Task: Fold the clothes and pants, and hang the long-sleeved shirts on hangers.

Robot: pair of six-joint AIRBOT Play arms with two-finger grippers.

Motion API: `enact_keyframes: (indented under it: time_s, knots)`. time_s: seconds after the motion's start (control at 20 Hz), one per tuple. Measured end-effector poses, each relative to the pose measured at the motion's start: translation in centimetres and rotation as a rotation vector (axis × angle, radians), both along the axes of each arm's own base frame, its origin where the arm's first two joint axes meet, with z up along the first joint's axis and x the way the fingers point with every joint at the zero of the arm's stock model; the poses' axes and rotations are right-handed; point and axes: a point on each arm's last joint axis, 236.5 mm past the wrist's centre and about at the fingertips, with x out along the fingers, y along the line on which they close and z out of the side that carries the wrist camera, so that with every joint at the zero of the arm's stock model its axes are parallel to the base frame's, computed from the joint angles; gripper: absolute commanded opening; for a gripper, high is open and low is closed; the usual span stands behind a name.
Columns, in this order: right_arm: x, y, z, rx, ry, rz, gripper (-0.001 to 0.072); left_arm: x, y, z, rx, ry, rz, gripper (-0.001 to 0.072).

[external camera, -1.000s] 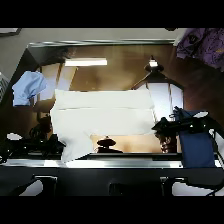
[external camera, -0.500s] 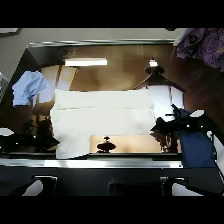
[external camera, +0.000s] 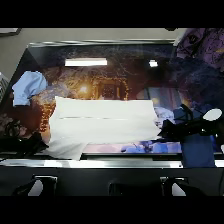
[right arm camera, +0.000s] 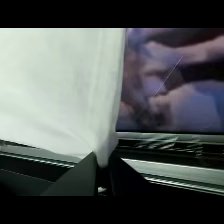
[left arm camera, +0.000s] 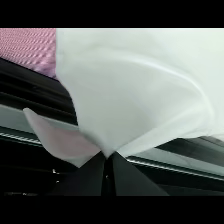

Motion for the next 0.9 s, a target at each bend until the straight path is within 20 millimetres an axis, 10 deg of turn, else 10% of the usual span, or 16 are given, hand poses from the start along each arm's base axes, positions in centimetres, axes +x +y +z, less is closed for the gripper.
enact_keyframes:
  time_s: [0.25,0.9]
  knots:
    - [1.4,-0.2,0.7,-0.024,-0.052,0.009,0.0025,4.4,0.2,1.9,0.032,-0.115,-0.038,0.0014]
    - [14.6,-0.1,-1.9,-0.164,-0.216,0.064,0.0026,22.5,0.9,0.3,0.061,-0.213,-0.119,0.0014]
